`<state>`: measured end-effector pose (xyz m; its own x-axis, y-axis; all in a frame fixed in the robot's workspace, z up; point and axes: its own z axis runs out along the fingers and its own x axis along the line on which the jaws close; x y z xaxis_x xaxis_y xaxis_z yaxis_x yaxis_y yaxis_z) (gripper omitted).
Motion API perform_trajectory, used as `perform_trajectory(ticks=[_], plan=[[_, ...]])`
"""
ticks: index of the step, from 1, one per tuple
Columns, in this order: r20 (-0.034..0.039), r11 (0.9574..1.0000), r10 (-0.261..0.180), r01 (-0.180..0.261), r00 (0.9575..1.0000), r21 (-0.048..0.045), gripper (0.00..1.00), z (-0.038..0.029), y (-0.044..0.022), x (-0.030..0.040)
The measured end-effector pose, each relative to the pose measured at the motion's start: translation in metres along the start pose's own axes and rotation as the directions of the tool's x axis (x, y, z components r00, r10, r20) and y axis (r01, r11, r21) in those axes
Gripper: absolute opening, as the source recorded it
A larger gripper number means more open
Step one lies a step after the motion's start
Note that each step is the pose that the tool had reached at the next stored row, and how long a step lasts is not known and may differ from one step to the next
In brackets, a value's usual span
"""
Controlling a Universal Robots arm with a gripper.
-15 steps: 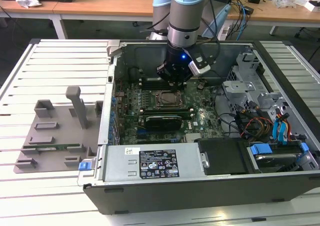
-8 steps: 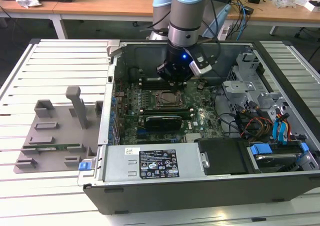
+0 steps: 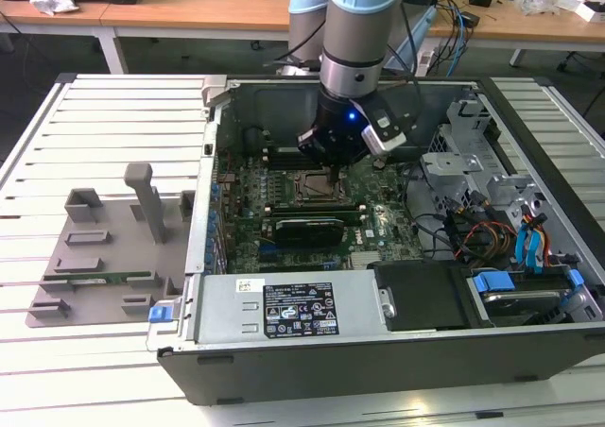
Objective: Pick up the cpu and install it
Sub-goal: 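Install the first cpu locking lever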
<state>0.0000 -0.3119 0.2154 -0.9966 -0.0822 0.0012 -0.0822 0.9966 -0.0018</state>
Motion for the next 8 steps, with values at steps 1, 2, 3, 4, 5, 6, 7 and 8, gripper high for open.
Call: perform_trajectory(ticks=[1, 2, 3, 4, 5, 6, 7, 8], plan=[[0.0006, 1.0, 0.0, 0.0, 1.0, 0.0019, 0.11, -0.0039, -0.0013, 0.0001], [0.0015, 1.0, 0.0, 0.0, 1.0, 0.0051, 0.11, -0.0104, -0.0031, 0.0003], [0.002, 1.0, 0.0, 0.0, 1.0, 0.0067, 0.11, -0.0136, -0.0039, 0.0004], [0.0024, 1.0, 0.0, 0.0, 1.0, 0.0082, 0.11, -0.0165, -0.0045, 0.0005], [0.0033, 0.9999, 0.0, 0.0, 1.0, 0.0121, 0.11, -0.0233, -0.0059, 0.0007], [0.0037, 0.9999, 0.0, 0.0, 1.0, 0.0157, 0.11, -0.0279, -0.0064, 0.0007], [0.0037, 0.9998, 0.0, 0.0, 1.0, 0.0186, 0.11, -0.0314, -0.0066, 0.0006], [0.0037, 0.9998, 0.0, 0.0, 1.0, 0.0199, 0.11, -0.0336, -0.0067, 0.0006]])
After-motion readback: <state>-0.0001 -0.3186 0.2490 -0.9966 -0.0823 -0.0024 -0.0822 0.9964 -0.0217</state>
